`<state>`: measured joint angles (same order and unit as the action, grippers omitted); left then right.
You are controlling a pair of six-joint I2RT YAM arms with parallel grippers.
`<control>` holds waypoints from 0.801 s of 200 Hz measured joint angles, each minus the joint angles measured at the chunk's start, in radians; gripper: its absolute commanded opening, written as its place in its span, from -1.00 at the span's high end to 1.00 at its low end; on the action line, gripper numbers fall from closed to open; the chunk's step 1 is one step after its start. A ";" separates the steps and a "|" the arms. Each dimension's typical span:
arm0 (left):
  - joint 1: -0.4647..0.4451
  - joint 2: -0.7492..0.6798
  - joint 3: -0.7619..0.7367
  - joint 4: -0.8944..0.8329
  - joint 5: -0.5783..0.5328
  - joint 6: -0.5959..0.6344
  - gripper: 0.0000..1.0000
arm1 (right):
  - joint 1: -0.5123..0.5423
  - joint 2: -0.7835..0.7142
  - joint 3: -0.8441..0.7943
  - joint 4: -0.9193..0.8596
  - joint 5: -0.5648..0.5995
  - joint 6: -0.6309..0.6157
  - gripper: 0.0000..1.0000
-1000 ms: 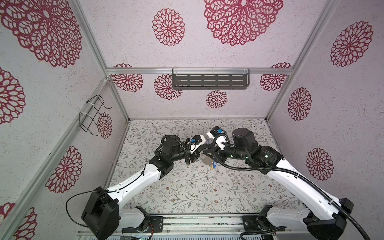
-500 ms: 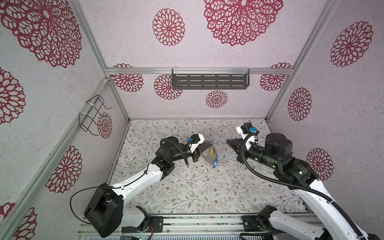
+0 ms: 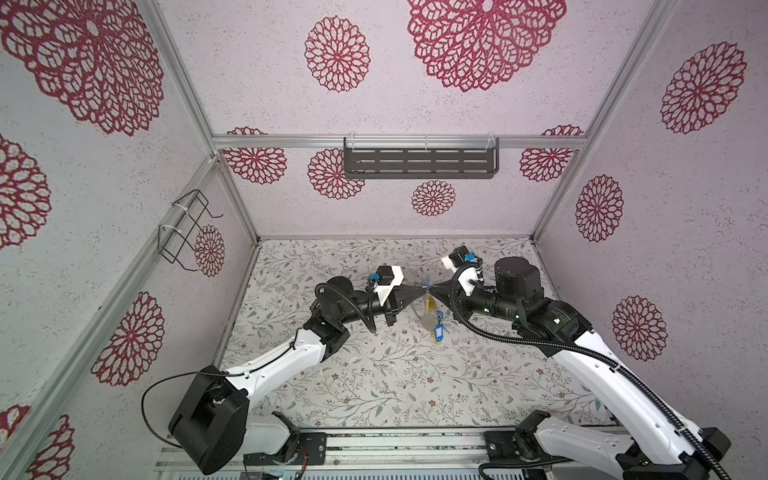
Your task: Remove the keys from the keyring
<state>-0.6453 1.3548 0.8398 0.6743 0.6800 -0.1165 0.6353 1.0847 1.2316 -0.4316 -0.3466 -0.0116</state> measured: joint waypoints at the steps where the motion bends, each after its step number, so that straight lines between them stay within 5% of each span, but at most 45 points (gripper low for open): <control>1: 0.000 0.000 0.000 0.001 0.000 -0.002 1.00 | 0.000 0.000 0.000 0.000 0.000 0.000 0.69; 83: 0.039 0.073 -0.003 0.206 0.024 -0.287 1.00 | -0.064 -0.020 0.000 0.082 -0.109 0.026 0.68; 160: 0.042 0.061 0.025 0.143 -0.182 -0.574 1.00 | -0.184 0.023 -0.045 0.299 -0.317 0.233 0.75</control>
<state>-0.6037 1.4155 0.8646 0.8177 0.4984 -0.6907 0.4511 1.1076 1.1870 -0.1329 -0.6632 0.2218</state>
